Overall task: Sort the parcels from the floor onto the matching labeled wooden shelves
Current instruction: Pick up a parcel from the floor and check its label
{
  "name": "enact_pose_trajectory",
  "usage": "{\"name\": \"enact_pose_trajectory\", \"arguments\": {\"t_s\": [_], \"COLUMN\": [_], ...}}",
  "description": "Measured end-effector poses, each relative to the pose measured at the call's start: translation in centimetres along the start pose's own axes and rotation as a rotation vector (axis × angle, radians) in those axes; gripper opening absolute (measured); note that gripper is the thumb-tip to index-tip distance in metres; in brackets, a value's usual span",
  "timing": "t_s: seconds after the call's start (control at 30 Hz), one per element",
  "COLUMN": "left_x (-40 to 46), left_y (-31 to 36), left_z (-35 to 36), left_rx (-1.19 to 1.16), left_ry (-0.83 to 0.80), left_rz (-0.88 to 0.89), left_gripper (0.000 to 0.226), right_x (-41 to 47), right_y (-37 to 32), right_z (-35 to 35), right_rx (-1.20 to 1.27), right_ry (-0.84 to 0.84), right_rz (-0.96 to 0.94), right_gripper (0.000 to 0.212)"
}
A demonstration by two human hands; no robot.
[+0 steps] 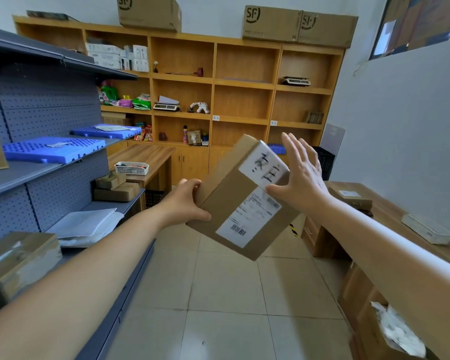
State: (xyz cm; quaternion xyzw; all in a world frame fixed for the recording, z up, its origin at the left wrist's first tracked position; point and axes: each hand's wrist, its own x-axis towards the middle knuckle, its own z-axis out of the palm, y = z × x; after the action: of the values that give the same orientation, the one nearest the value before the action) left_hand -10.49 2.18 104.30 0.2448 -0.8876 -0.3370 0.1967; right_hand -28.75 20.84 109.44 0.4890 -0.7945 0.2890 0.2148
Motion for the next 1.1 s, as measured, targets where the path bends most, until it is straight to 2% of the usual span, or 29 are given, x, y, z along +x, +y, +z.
{"name": "enact_pose_trajectory", "arguments": {"t_s": [0.13,0.23,0.3,0.37,0.53,0.63,0.83,1.1], "left_x": [-0.3,-0.5,-0.7,-0.9,-1.0,-1.0,-0.3,4.3], "left_y": [-1.7,-2.8,-3.4,-4.1,-5.8,-6.9,-8.0,-8.6], "left_z": [-0.2,-0.1,0.1,0.3,0.9,1.1,1.4,4.5], "left_rx": [-0.393,-0.576,-0.668,-0.753,-0.819,-0.861,-0.866,-0.893], "left_ry": [0.052,0.07,0.079,0.09,0.071,0.097,0.088,0.068], "left_rz": [-0.106,-0.133,-0.144,-0.169,-0.209,-0.213,-0.167,-0.217], "left_gripper": [0.078,0.068,0.063,0.062,0.078,0.082,0.064,0.06], "right_x": [-1.5,-2.8,-3.6,-4.4,-5.1,-5.2,-5.2,-4.0], "right_y": [1.0,0.7,0.4,0.3,0.1,-0.1,-0.3,3.3], "right_z": [1.8,2.7,3.4,4.5,7.3,8.7,11.3,14.1], "right_rx": [0.156,0.562,0.749,0.773,0.795,0.795,0.85,0.866], "right_ry": [0.03,-0.023,-0.096,-0.136,-0.174,-0.157,-0.145,-0.11], "right_rz": [0.256,0.478,0.582,0.612,0.613,0.617,0.667,0.718], "right_gripper": [0.115,0.116,0.109,0.102,0.084,0.08,0.08,0.085]}}
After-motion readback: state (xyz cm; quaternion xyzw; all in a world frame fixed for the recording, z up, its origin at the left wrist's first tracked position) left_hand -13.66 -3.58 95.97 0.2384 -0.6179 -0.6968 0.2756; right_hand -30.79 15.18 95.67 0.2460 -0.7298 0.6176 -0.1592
